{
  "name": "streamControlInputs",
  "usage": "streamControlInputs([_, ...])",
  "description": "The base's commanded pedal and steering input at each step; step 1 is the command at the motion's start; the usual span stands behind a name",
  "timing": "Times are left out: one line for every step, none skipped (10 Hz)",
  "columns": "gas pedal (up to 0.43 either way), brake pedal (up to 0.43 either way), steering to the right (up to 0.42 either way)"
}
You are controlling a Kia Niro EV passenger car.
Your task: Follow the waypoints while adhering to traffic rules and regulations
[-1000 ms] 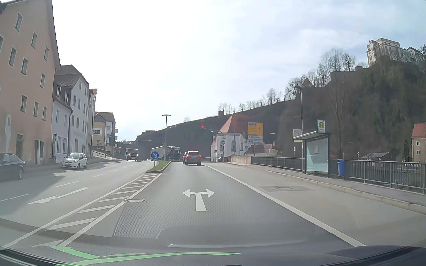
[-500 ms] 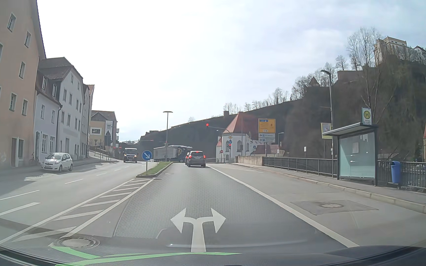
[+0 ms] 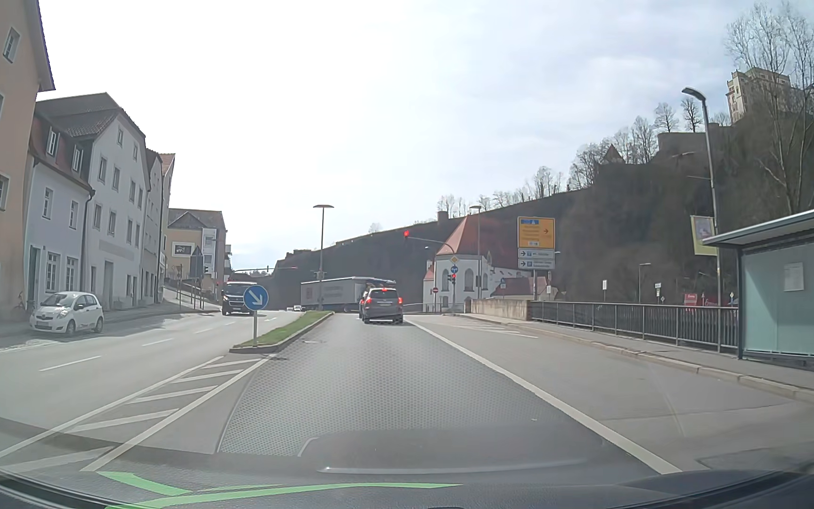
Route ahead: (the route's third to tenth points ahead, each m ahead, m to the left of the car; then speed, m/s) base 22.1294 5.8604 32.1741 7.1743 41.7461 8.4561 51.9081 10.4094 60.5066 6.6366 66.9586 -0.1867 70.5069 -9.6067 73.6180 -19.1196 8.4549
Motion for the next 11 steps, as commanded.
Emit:
streamControlInputs([0.000,0.140,-0.017])
streamControlInputs([0.000,0.140,-0.018])
streamControlInputs([0.000,0.146,-0.018])
streamControlInputs([0.000,0.152,-0.017])
streamControlInputs([0.000,0.152,-0.017])
streamControlInputs([0.000,0.159,-0.017])
streamControlInputs([0.000,0.165,-0.017])
streamControlInputs([0.000,0.165,-0.017])
streamControlInputs([0.000,0.177,-0.017])
streamControlInputs([0.000,0.183,-0.017])
streamControlInputs([0.000,0.189,-0.017])
